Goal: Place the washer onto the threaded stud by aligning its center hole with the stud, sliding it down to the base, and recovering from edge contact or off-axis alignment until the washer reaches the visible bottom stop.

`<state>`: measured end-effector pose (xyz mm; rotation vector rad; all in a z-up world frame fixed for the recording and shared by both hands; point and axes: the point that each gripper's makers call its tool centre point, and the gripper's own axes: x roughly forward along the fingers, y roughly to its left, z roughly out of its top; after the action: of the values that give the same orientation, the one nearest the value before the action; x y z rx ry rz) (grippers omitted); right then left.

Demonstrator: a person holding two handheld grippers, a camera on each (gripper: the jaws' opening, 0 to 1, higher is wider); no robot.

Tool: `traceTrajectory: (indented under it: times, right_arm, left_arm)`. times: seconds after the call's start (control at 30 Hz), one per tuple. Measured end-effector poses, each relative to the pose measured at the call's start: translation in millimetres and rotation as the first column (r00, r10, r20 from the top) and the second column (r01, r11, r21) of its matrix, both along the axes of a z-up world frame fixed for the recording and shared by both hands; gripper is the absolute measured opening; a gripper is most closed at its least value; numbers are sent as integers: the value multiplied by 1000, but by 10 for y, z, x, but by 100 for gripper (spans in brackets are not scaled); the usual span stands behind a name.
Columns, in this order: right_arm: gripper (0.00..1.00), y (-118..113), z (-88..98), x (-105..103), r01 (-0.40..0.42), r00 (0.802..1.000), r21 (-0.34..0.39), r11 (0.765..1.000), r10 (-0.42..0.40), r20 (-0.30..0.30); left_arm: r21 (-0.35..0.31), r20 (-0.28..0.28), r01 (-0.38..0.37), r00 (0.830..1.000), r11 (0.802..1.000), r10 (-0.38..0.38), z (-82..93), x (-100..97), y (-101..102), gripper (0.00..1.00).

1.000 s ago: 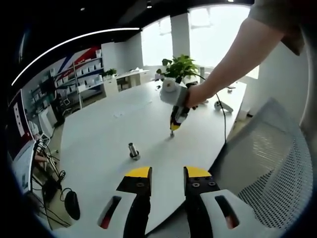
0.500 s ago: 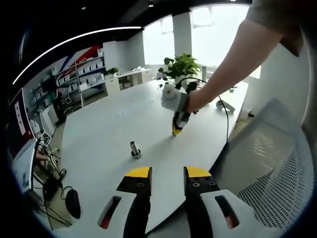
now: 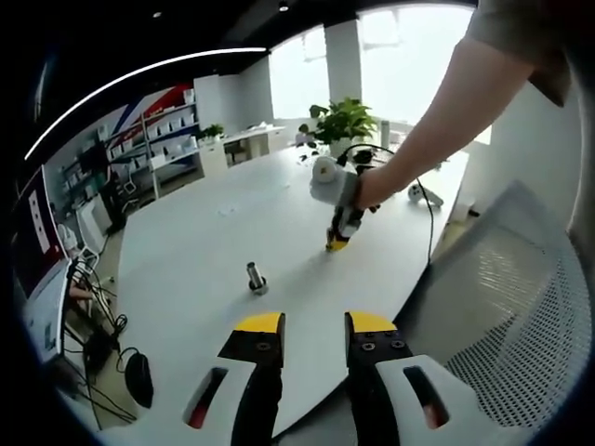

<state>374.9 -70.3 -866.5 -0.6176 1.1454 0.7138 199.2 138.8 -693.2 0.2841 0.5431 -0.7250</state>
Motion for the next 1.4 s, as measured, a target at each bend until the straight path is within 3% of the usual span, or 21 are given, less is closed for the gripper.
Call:
traceTrajectory:
  times: [0.33,0.77,0.93,1.23,1.4]
  right_arm:
    - [18,-60,173,-28,63,997,72,995,-66,37]
    - [18,-50,710,-133,54,979,191,980,-89,183]
    - [18,-80,842,-221,23,971,180,983,-65,229]
    - [18,-68,1145,-431,40,952,278,960,-121,280]
    - [18,-49,1414,-595,70,924,384,921,-205,323]
  left_arm:
    - [3,3,-15,1000,1000,15,4,21,26,24]
    - [-10,3,-11,1000,1000,11,13,27,13,24]
    - [-15,5,-10,1000,1000,10,23,25,11,24]
    - [-29,11,-29,1000,999,30,46,50,38,25]
    - [-14,18,-30,999,999,30,40,43,39,25]
